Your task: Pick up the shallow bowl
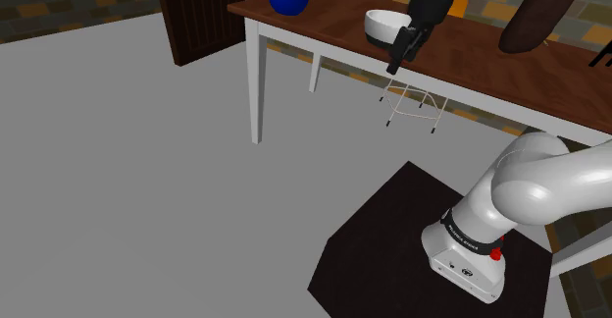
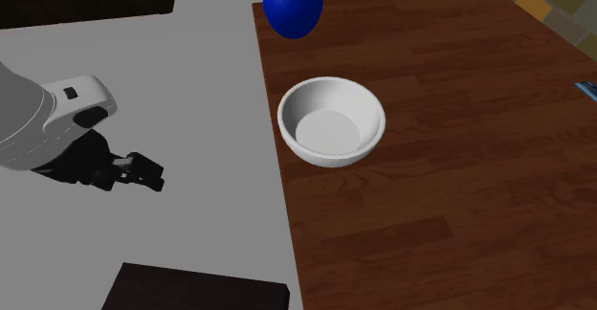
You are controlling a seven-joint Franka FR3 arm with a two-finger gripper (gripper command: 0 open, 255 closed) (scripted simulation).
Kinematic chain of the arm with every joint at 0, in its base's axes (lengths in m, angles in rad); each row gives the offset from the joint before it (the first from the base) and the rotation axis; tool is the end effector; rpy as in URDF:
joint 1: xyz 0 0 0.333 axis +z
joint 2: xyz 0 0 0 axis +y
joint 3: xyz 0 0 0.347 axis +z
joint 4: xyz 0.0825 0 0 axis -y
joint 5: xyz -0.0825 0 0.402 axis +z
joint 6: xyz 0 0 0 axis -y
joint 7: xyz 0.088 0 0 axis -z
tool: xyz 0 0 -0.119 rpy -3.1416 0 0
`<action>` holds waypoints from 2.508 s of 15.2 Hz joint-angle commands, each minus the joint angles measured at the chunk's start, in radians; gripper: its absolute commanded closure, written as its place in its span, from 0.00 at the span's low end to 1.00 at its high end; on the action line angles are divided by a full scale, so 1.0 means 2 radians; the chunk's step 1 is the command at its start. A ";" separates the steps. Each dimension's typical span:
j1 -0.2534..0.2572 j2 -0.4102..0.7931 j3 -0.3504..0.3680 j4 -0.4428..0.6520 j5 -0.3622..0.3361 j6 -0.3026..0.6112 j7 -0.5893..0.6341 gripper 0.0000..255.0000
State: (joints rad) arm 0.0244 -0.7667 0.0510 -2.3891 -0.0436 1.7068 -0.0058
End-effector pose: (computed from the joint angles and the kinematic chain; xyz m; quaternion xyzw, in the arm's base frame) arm 0.3214 0.0242 0.5905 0.9977 0.0362 0.0429 0.0382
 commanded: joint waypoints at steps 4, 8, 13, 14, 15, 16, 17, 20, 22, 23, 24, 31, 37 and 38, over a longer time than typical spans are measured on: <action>-0.012 0.038 -0.024 0.029 -0.017 0.010 -0.028 0.00; -0.025 0.093 -0.054 0.076 -0.035 0.020 -0.063 0.00; -0.037 0.166 -0.089 0.146 -0.046 0.027 -0.108 0.00; -0.039 0.182 -0.096 0.161 -0.047 0.027 -0.117 0.00; -0.041 0.197 -0.102 0.178 -0.048 0.028 -0.126 0.00; -0.043 0.213 -0.109 0.195 -0.048 0.027 -0.135 0.00; -0.045 0.229 -0.115 0.212 -0.047 0.027 -0.144 0.00; -0.051 0.280 -0.134 0.269 -0.042 0.022 -0.172 0.00; -0.056 0.315 -0.145 0.311 -0.036 0.017 -0.191 0.00; -0.059 0.334 -0.151 0.333 -0.032 0.013 -0.201 0.00; -0.061 0.345 -0.154 0.347 -0.030 0.011 -0.207 0.00; -0.062 0.338 -0.154 0.292 -0.032 0.059 -0.202 0.00; -0.062 0.339 -0.154 0.289 -0.032 0.063 -0.202 1.00; -0.062 0.339 -0.154 0.289 -0.032 0.063 -0.202 1.00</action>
State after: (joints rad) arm -0.0998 -0.0900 -0.2574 -1.8104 -0.1079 1.8318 -0.4096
